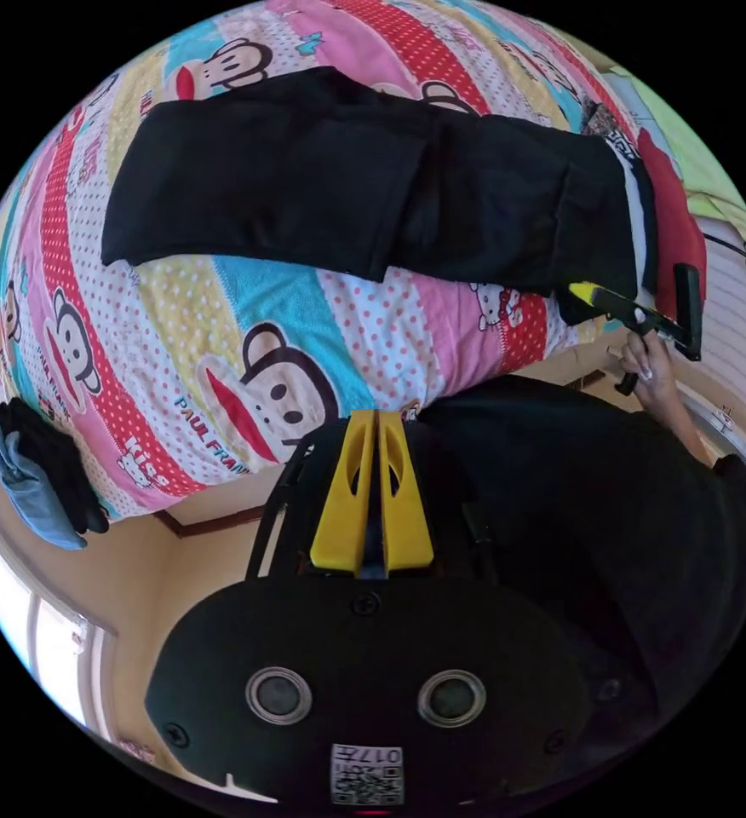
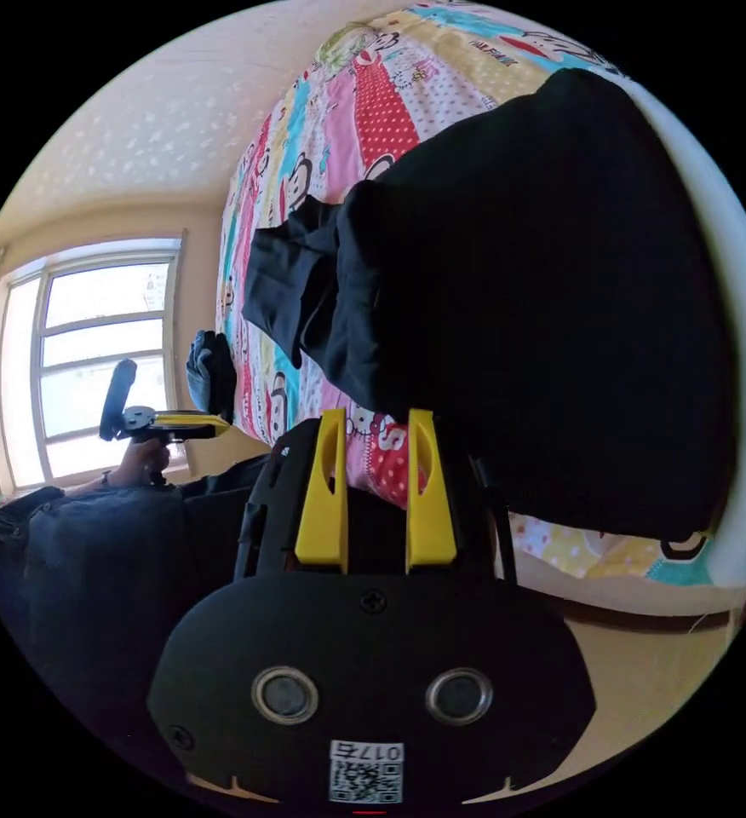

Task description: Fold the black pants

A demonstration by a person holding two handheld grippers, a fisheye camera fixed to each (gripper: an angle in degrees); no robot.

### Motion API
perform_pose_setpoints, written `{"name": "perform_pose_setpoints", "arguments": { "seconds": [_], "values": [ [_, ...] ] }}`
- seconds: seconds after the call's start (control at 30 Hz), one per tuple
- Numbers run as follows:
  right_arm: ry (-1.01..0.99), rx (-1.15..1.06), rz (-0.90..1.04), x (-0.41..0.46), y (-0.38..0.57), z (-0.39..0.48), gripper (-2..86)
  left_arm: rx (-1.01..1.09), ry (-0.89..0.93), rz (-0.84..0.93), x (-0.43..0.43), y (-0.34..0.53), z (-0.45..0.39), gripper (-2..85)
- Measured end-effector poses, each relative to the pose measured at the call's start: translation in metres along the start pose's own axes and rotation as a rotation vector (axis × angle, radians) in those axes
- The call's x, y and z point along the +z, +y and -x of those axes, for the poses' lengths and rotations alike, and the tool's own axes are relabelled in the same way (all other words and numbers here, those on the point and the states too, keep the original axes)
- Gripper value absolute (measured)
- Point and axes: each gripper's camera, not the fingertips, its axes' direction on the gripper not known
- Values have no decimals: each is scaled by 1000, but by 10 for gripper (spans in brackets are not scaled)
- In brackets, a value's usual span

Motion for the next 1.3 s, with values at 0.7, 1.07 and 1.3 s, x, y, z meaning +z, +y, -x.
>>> {"name": "perform_pose_setpoints", "arguments": {
  "seconds": [0.7,1.07,1.3],
  "values": [
    [-696,-639,49,-15,-33,235,27,73,-381,-741,-134,54,-179,10],
    [-299,-615,-417,-3,128,164,59,21,230,-925,-250,146,-156,3],
    [303,-808,-574,93,234,194,166,206,373,-1168,-353,265,-166,7]
  ]
}}
